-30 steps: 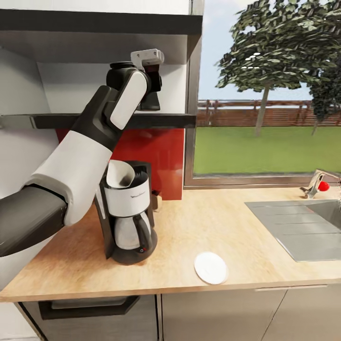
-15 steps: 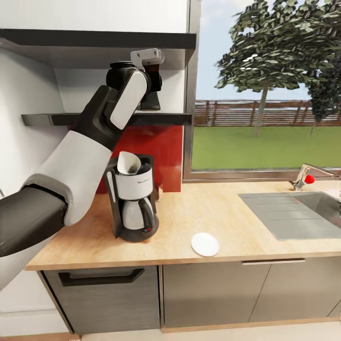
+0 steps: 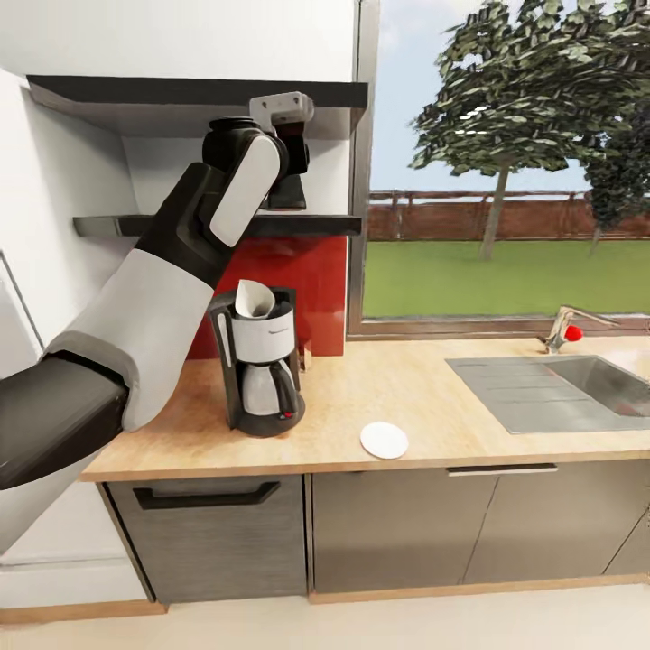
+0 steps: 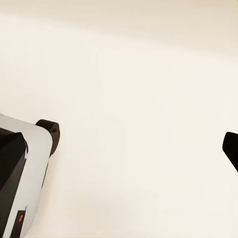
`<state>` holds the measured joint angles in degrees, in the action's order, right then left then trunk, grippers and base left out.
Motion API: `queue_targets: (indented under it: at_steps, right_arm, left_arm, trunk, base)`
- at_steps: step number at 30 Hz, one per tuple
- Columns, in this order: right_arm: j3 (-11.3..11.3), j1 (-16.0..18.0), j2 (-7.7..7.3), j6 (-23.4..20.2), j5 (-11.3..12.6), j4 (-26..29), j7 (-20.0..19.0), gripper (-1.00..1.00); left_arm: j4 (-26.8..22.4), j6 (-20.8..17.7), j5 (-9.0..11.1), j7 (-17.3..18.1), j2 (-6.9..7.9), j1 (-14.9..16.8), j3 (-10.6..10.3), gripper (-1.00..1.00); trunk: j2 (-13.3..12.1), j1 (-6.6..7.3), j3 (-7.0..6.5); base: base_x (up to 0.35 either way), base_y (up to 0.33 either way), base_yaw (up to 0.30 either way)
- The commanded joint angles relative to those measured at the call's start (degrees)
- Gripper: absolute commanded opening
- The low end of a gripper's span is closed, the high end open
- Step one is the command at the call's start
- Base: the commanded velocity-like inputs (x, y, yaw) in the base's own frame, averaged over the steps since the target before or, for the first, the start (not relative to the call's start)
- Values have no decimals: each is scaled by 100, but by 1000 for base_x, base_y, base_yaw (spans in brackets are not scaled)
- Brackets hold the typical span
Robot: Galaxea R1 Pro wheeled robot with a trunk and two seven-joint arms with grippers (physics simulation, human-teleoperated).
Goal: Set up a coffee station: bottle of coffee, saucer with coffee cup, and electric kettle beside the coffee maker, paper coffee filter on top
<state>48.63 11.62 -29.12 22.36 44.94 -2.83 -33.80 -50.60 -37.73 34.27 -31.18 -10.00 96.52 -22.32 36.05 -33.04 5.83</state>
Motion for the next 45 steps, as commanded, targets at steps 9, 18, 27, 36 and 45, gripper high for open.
queue_targets:
  at_steps: [9,18,27,36,45]
  right_arm:
    - [50,7,3,22,58,-17,-39,100]
    - [50,7,3,22,58,-16,-31,100]
    - [50,7,3,22,58,-16,-19,100]
    - [50,7,3,22,58,-16,-12,100]
    - [50,7,3,22,58,-16,-12,100]
  left_arm:
    - [-134,-26,57,27,0,8,-9,-100]
    - [-317,-47,67,1346,0,6,-9,-100]
    - [-521,-34,71,4077,0,-719,-2,-100]
    - [-1682,-20,63,5710,0,-1902,-897,-100]
    - [-3176,7,57,6492,891,-3463,-1358,-100]
  trunk:
    - [10,1,11]
    - [10,1,11]
    - [10,1,11]
    - [10,1,11]
    - [10,1,11]
  base:
    - [-202,0,0]
    - [-21,0,0]
    - [-1,0,0]
    - [0,0,0]
    - [0,0,0]
